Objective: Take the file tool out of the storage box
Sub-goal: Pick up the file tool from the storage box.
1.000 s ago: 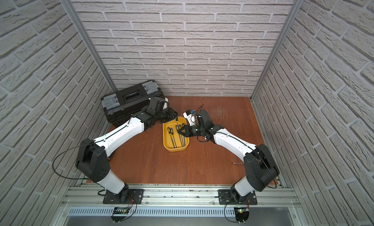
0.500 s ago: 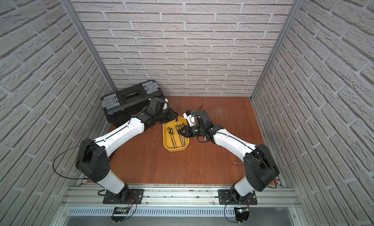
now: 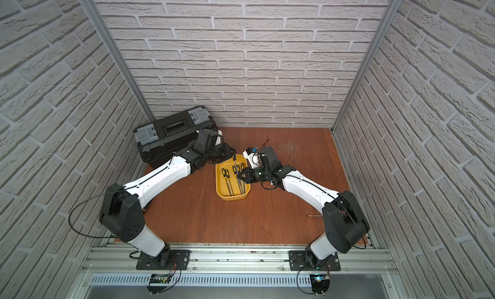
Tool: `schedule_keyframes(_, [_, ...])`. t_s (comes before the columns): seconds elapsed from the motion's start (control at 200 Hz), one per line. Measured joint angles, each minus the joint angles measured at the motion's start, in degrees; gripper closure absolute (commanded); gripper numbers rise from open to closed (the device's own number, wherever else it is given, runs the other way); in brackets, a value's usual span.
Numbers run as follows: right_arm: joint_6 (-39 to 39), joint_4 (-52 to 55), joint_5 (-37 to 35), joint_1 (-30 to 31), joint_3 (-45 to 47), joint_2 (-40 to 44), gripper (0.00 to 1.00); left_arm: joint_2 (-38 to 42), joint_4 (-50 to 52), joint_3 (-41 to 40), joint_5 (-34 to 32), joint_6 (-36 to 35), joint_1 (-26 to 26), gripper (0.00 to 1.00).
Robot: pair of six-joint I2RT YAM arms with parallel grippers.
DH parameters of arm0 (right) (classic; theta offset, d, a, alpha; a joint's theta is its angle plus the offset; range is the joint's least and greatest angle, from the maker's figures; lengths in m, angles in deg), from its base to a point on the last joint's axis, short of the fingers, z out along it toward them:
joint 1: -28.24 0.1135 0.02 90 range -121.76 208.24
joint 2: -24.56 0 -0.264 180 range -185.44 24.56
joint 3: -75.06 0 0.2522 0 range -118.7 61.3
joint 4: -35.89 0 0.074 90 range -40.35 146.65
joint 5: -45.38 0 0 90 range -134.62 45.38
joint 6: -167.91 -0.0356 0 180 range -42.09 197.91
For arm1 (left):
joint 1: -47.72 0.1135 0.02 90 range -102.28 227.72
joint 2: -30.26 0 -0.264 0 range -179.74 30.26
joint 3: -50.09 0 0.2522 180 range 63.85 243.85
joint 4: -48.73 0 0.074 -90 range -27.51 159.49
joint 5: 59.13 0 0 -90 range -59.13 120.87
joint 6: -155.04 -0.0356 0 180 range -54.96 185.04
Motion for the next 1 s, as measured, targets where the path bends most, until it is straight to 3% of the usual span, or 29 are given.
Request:
schedule_keyframes(0.2, [-0.5, 0.1, 0.2, 0.0, 0.0, 0.0, 0.97, 0.2, -0.5, -0.5, 0.2, 0.1, 0.1, 0.83])
schedule_keyframes(0.365, [-0.5, 0.1, 0.3, 0.0, 0.0, 0.0, 0.97, 0.3, -1.3, -1.0, 0.4, 0.3, 0.3, 0.64])
schedule_keyframes(0.54, [-0.5, 0.3, 0.2, 0.0, 0.1, 0.0, 0.97, 0.3, -2.4, -1.2, 0.8, 0.8, 0.4, 0.55])
schedule_keyframes(0.64, [-0.5, 0.4, -0.5, 0.0, 0.1, 0.2, 0.97, 0.3, -2.6, -1.3, 1.2, 0.8, 0.9, 0.41])
schedule_keyframes(0.78, [-0.3, 2.3, -2.8, 0.0, 0.1, 1.1, 0.97, 0.9, -2.5, -1.5, 1.6, 0.5, 1.6, 0.32])
schedule_keyframes(1.0, [2.6, 10.7, -11.1, -1.1, -0.5, 4.5, 0.97, 2.4, -2.1, -1.5, 3.3, -1.0, 3.3, 0.02])
